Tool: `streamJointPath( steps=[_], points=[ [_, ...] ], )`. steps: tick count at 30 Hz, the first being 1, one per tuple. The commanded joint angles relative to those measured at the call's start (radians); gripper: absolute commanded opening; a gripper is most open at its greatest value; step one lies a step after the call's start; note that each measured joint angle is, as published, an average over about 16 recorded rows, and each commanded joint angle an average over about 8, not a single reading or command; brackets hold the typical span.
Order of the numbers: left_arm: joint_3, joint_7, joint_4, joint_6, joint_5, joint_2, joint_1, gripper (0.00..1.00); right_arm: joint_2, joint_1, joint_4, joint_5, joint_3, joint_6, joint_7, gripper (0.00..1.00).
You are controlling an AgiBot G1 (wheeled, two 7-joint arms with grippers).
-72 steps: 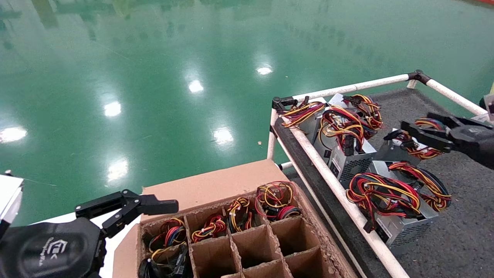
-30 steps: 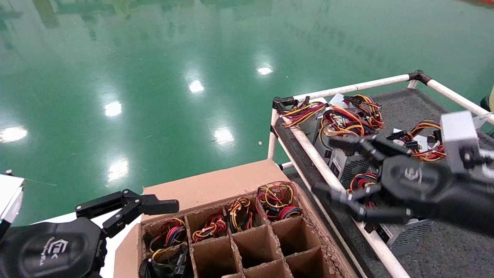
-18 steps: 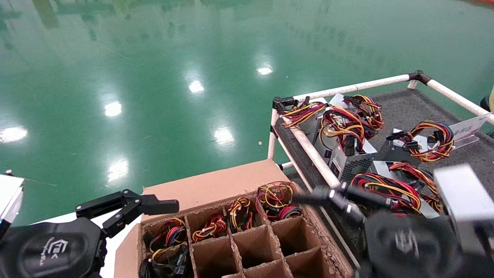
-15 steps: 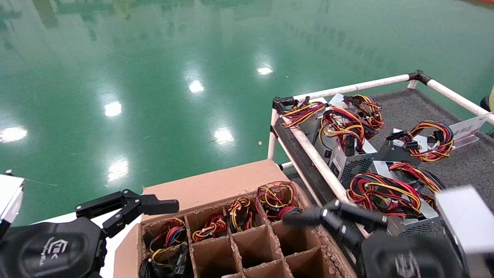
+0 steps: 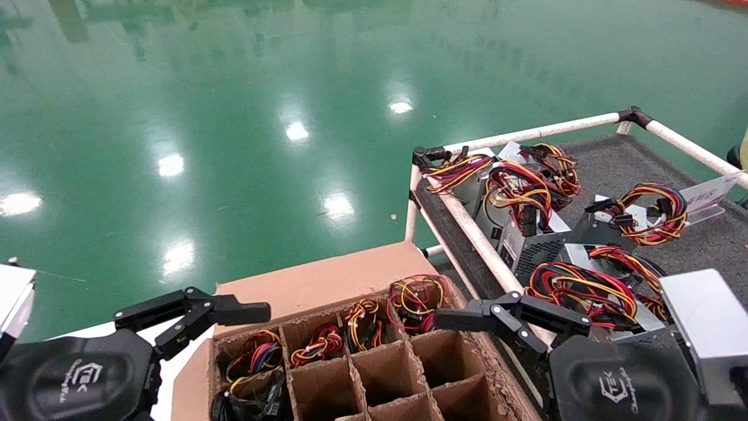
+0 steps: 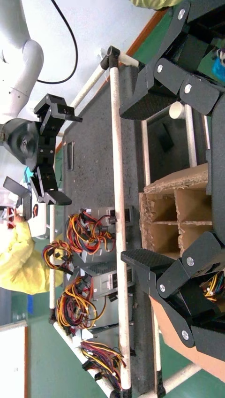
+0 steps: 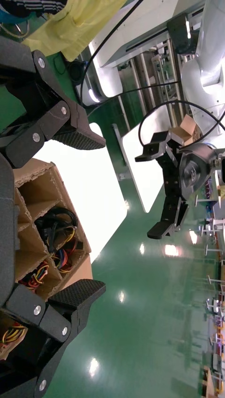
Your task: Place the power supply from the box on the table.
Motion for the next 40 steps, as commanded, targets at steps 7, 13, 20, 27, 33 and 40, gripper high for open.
streamJointPath(
  steps=[7,13,20,27,33,40],
  points=[
    [0.000,0.000,0.000,0.000,0.000,0.000,0.000,1.00,-0.001,0.005,-0.011,-0.004,-0.002,0.003,-0.002,1.00],
    [0.000,0.000,0.000,0.000,0.000,0.000,0.000,1.00,-0.002,0.007,-0.015,-0.005,-0.002,0.005,-0.003,1.00],
    [0.000,0.000,0.000,0.000,0.000,0.000,0.000,1.00,-0.002,0.009,-0.018,-0.006,-0.003,0.005,-0.004,1.00],
    [0.000,0.000,0.000,0.000,0.000,0.000,0.000,1.00,-0.003,0.009,-0.019,-0.006,-0.003,0.006,-0.004,1.00],
    [0.000,0.000,0.000,0.000,0.000,0.000,0.000,1.00,-0.003,0.009,-0.020,-0.007,-0.004,0.006,-0.004,1.00],
    [0.000,0.000,0.000,0.000,0.000,0.000,0.000,1.00,-0.003,0.010,-0.020,-0.007,-0.004,0.006,-0.005,1.00]
  ],
)
